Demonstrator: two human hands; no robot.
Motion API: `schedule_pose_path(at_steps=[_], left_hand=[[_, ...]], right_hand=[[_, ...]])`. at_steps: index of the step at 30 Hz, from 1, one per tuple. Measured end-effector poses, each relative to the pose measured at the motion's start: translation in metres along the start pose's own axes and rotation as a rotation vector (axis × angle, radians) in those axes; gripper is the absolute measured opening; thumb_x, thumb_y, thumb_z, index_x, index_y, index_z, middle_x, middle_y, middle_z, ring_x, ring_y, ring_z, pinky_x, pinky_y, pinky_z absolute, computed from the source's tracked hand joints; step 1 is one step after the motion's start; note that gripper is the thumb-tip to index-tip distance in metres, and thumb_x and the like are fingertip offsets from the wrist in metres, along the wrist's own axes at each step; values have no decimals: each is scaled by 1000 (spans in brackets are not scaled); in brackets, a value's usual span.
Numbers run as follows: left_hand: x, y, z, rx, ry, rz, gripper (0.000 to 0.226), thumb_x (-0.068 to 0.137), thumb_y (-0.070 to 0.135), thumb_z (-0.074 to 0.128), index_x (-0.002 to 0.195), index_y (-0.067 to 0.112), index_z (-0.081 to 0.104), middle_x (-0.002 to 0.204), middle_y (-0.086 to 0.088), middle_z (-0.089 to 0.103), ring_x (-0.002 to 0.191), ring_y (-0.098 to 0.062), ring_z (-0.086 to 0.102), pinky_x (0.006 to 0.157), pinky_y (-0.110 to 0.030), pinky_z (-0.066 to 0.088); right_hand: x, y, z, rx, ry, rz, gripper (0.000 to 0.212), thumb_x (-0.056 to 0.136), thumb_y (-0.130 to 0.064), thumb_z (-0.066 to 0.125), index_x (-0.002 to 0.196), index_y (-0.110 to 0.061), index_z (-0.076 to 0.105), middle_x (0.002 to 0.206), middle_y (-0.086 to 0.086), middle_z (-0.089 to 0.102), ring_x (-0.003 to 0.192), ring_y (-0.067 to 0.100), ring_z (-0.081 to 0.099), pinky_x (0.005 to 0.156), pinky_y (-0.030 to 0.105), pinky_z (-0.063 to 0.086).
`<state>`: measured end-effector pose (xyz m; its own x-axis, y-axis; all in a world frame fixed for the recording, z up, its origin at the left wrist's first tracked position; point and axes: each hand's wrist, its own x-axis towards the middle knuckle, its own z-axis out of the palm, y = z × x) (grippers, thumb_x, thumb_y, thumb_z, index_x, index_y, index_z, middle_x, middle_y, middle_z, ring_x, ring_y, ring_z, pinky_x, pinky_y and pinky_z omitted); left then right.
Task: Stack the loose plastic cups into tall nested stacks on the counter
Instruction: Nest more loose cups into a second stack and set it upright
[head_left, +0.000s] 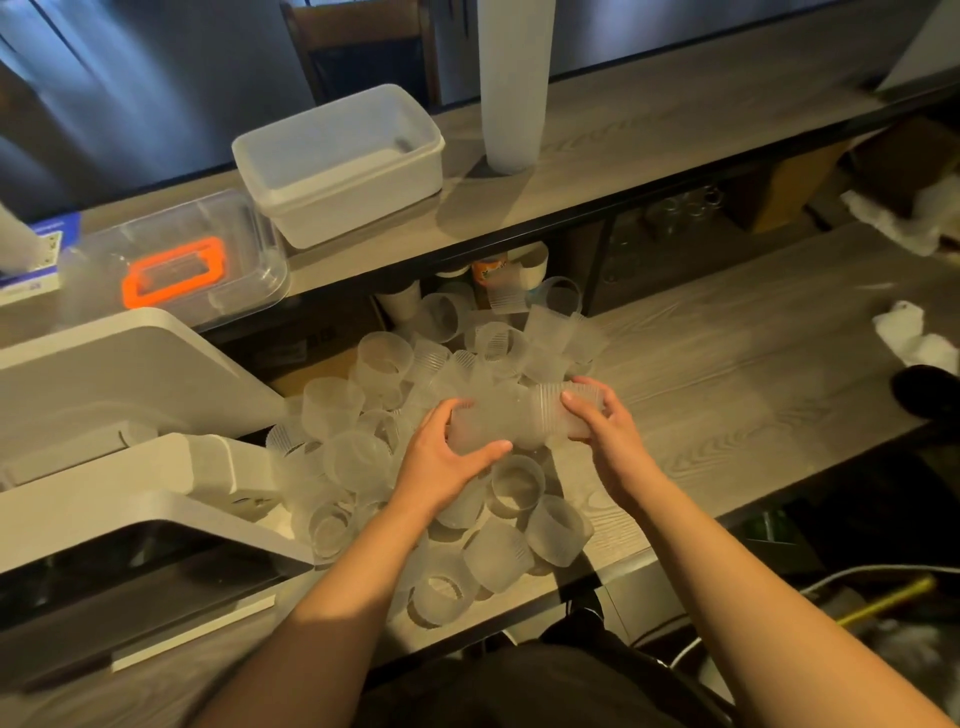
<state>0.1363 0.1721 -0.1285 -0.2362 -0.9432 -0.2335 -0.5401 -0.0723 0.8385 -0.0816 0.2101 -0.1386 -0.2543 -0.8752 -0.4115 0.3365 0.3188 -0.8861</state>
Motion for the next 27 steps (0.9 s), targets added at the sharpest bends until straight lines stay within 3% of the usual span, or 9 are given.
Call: schedule_pose_path(at_steps=[2,5,7,10,13,17,22,25,27], left_hand=[[-2,2,-2,-13,-12,7,61,74,52,81,125,35,53,127,12,52,115,-9,50,82,-20,42],[-4,5,-5,-19,-31,9,61,75,49,81,127,34,52,126,13,55,116,-9,52,87,-23,43],[-6,8,-8,-13,-60,21,64,74,49,81,129,37,51,124,14,58,116,-8,54,87,-20,43],[-8,14,-10,45,-93,80,66,68,58,80,127,45,51,121,14,58,115,-8,53,85,-18,40],[-12,18,-9,52,-86,103,73,69,54,83,132,41,49,126,15,55,116,-6,52,84,-14,38],[-17,22,-8,97,-105,137,73,72,48,84,133,39,44,127,17,50,113,-3,50,81,-12,38],[-21,25,-6,57,-82,131,74,63,61,76,128,38,48,121,14,56,107,-3,55,79,-21,45],[-24,25,-2,79,-53,154,74,63,60,76,127,34,49,117,13,56,102,-5,55,76,-23,46],[-24,22,0,100,-48,150,74,68,53,80,131,30,49,118,12,55,103,-7,54,77,-22,45]], right_hand=[[1,-8,-3,-11,5,-22,74,63,-48,88,127,-28,57,129,14,62,114,29,63,97,45,52],[0,-24,-3,54,-45,-45,71,69,-33,88,132,-28,54,133,16,58,115,28,64,98,45,53],[-2,-32,0,-8,-76,-78,75,64,-37,89,131,-33,55,133,12,56,118,29,62,100,47,53],[-7,-38,9,-216,-154,-151,77,65,-40,85,135,-34,53,128,5,55,119,24,58,98,37,54],[-15,-43,20,-375,-233,-222,71,74,-32,79,139,-27,51,121,0,56,116,13,54,89,19,49],[-22,-42,28,-464,-268,-242,72,73,-39,73,140,-25,51,120,-3,56,113,2,52,94,20,43],[-30,-31,34,-480,-302,-252,72,75,-50,70,140,-29,49,123,-7,53,110,-11,49,93,8,40],[-35,-20,39,-489,-380,-197,64,82,-67,59,138,-37,46,136,-8,47,127,-1,45,103,14,39],[-37,-17,39,-462,-415,-146,56,93,-63,51,140,-33,44,143,-7,43,130,1,43,104,9,36]])
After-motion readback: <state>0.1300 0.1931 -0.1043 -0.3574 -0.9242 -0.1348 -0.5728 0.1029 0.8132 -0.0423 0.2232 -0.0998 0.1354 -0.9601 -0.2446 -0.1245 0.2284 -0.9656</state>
